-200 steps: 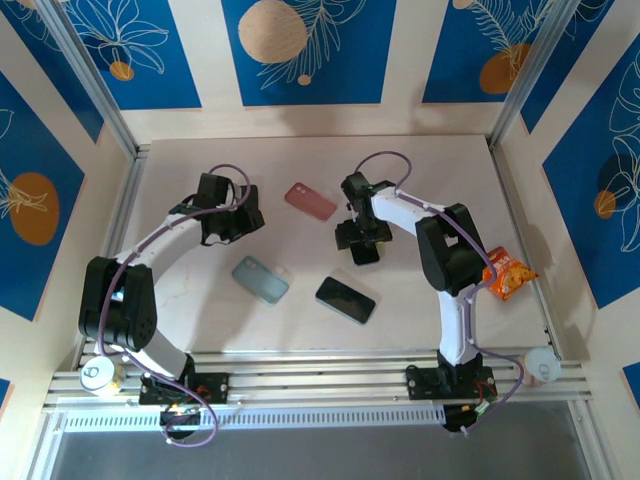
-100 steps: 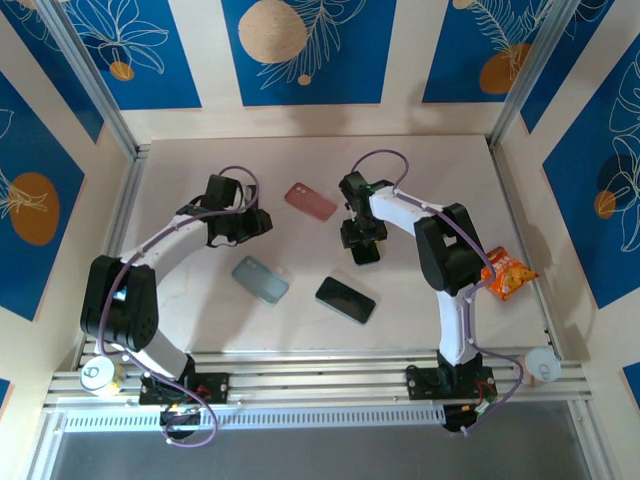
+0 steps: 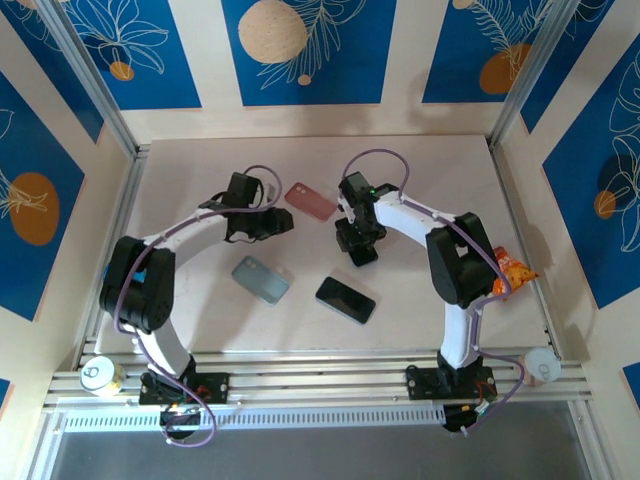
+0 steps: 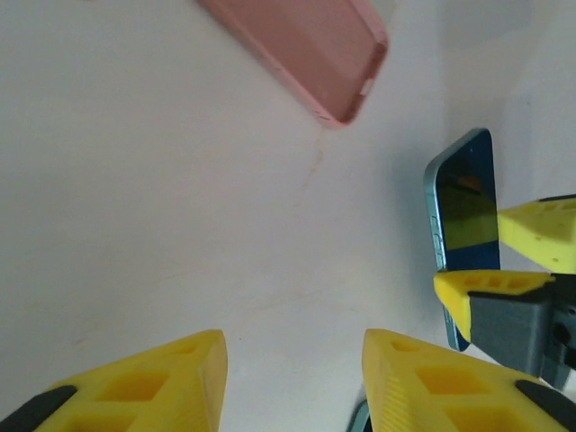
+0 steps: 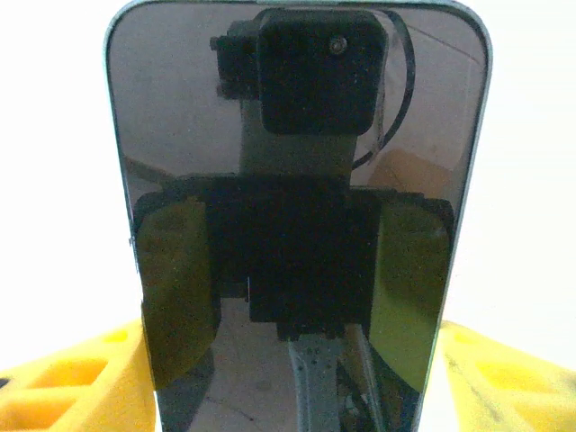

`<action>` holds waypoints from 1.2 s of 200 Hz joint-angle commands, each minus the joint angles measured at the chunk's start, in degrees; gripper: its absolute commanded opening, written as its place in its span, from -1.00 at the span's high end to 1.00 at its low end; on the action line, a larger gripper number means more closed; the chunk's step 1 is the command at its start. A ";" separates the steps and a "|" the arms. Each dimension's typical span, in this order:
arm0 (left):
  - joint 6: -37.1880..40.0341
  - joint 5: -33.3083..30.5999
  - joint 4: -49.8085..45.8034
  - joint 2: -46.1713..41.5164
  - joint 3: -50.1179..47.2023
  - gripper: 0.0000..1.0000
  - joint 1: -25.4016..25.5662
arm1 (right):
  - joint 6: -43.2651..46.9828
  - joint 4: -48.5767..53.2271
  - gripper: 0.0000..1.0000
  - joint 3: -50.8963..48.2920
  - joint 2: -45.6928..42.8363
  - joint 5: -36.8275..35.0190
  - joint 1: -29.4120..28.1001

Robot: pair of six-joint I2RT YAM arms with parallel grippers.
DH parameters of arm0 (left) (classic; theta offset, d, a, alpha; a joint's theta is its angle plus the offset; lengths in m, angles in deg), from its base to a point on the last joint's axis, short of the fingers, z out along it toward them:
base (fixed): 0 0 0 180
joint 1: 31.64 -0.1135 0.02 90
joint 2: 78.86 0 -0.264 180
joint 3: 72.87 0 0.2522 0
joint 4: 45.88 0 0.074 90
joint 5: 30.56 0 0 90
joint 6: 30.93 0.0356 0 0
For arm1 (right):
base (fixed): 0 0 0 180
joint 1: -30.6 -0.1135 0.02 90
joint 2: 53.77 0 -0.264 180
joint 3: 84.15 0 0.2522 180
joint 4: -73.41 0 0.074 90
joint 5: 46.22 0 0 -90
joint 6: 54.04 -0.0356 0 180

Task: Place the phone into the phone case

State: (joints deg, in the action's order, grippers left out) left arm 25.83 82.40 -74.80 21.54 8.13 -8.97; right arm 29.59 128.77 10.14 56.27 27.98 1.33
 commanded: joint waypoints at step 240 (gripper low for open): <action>-9.30 10.34 18.92 12.24 5.09 0.05 8.05 | -2.75 2.03 -0.04 0.79 -7.89 9.24 -3.24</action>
State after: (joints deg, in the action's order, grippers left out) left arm 17.53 91.25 -58.00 32.16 11.87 -1.82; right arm 27.71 130.52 10.14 50.52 34.78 -1.60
